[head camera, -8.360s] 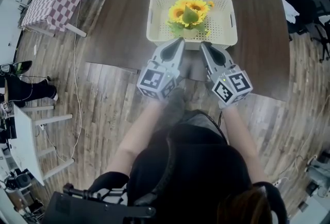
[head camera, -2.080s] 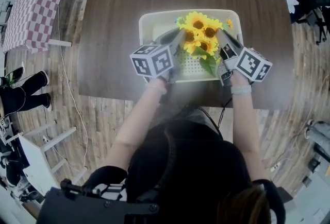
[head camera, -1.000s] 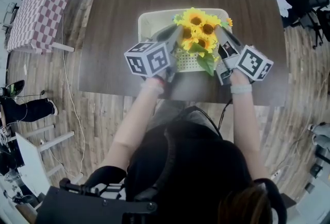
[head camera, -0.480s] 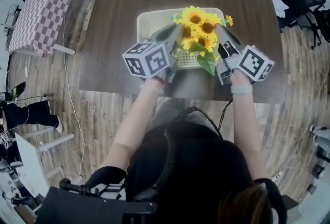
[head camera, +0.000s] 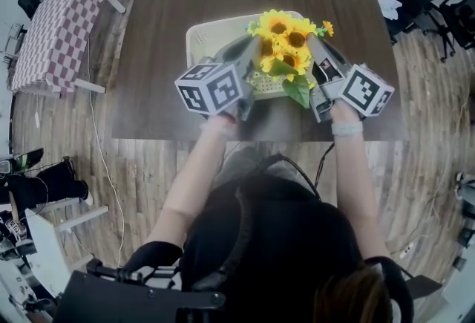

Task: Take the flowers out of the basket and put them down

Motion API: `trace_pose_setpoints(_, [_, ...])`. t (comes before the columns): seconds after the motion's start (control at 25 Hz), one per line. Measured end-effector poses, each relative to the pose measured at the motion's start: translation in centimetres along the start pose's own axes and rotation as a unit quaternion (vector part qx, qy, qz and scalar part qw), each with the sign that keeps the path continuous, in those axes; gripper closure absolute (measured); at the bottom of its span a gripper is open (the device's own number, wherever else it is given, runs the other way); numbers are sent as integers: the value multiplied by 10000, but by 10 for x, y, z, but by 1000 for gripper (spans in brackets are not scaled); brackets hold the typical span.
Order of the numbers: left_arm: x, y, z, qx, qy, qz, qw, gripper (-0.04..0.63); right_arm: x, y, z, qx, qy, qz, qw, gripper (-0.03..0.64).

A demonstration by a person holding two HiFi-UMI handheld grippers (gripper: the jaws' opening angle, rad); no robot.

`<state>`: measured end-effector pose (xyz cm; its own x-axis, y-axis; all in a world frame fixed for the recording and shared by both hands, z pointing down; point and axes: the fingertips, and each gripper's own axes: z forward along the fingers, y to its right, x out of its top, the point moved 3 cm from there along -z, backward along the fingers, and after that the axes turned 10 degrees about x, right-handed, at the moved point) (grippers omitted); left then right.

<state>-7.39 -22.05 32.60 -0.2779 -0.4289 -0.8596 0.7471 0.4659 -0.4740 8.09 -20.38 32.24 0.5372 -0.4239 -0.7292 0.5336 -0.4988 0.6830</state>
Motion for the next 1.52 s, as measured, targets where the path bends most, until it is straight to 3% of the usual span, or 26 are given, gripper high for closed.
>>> trace_pose_setpoints(0.4, [11, 8, 2, -445, -119, 39, 9989, 586, 6, -16, -9, -300, 360, -16, 9989, 614])
trace_pose_setpoints(0.68, [-19, 99, 38, -710, -129, 160, 9973, 588, 46, 15, -99, -391, 674, 18, 9970, 614])
trace_pose_setpoints(0.92, [-13, 103, 39, -947, -175, 219, 9951, 588, 49, 2, -99, -331, 980, 69, 9946, 614])
trace_pose_setpoints(1.4, [-2, 105, 41, -1321, -336, 285, 9903, 588, 54, -10, -100, -651, 1182, 20, 9909, 614])
trace_pose_setpoints(1.52, [-20, 130, 45, -1357, -400, 308, 9895, 588, 56, -3, -131, -729, 1208, 28, 9900, 614])
